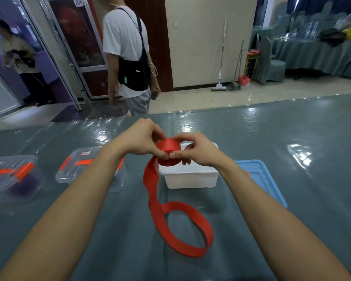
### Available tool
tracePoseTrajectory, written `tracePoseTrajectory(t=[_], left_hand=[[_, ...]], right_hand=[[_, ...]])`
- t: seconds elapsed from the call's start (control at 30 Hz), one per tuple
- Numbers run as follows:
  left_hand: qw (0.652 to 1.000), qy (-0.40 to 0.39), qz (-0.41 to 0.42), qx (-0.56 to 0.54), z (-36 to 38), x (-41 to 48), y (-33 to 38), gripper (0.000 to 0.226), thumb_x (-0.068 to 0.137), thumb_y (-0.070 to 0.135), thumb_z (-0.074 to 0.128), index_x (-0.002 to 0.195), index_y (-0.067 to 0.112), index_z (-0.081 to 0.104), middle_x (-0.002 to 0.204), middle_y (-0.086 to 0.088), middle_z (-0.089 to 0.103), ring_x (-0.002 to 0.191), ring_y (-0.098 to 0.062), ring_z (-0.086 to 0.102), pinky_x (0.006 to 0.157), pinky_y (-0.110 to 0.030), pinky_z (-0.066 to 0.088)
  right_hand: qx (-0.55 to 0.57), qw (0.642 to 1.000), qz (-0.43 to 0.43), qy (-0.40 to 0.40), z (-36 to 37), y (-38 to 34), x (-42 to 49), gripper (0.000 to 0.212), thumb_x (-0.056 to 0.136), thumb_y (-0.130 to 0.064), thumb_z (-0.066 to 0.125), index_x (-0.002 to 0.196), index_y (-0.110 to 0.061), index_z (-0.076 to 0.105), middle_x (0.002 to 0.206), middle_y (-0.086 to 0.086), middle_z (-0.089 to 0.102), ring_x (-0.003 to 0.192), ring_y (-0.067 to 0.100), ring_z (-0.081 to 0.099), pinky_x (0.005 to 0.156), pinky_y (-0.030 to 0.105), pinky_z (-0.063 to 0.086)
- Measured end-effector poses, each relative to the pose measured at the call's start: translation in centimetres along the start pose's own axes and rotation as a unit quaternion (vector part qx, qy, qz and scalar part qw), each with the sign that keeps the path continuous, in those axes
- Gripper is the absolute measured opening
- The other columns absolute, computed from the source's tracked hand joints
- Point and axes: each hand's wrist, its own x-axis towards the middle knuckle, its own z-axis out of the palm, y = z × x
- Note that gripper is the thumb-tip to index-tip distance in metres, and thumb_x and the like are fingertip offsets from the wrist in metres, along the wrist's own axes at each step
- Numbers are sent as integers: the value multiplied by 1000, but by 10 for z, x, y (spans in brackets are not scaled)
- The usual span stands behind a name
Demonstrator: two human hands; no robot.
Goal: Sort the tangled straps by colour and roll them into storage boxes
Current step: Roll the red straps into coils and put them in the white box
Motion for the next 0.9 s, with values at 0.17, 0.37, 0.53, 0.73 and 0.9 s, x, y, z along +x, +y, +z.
tracePoseTrajectory(t=[0.17, 0.37, 0.53, 0.73, 0.9], left_hand=[[977, 47, -14, -209, 4, -7, -11, 45, 71, 27, 102, 112, 23, 83, 102, 0, 82, 99, -11, 75, 89, -28, 61], [920, 93, -28, -379, 21, -10, -15, 45, 73, 21, 100, 115, 18, 82, 113, -11, 83, 104, -20, 79, 90, -26, 61], [916, 176, -37, -359, 34, 1, -5, 56, 56, 59, 103, 97, 25, 85, 94, -8, 83, 86, -18, 78, 78, -27, 62], [900, 127, -50, -414, 41, -4, -14, 60, 65, 53, 102, 115, 26, 84, 111, -9, 84, 105, -26, 82, 86, -31, 65], [912, 122, -63, -387, 37, -3, -16, 61, 58, 51, 105, 111, 27, 86, 109, -7, 84, 106, -25, 81, 93, -38, 65]], right_hand=[[31, 998, -23, 51, -1, -7, -2, 40, 96, -20, 83, 132, -11, 67, 109, 9, 77, 66, 36, 73, 63, 38, 58], [275, 955, -39, 107, -2, -2, 3, 36, 101, -10, 72, 135, 1, 65, 116, 19, 74, 58, 27, 62, 63, 35, 55], [376, 920, -12, 110, 13, 11, 3, 37, 106, -12, 63, 137, 7, 62, 88, 12, 72, 58, 20, 62, 61, 28, 53], [445, 887, 0, 120, 18, 19, 0, 39, 102, -27, 68, 131, -1, 68, 98, 13, 75, 66, 20, 66, 73, 29, 59], [497, 865, 20, 71, 35, 32, -5, 34, 104, -21, 66, 133, -3, 65, 115, 18, 76, 87, 30, 78, 83, 33, 63]])
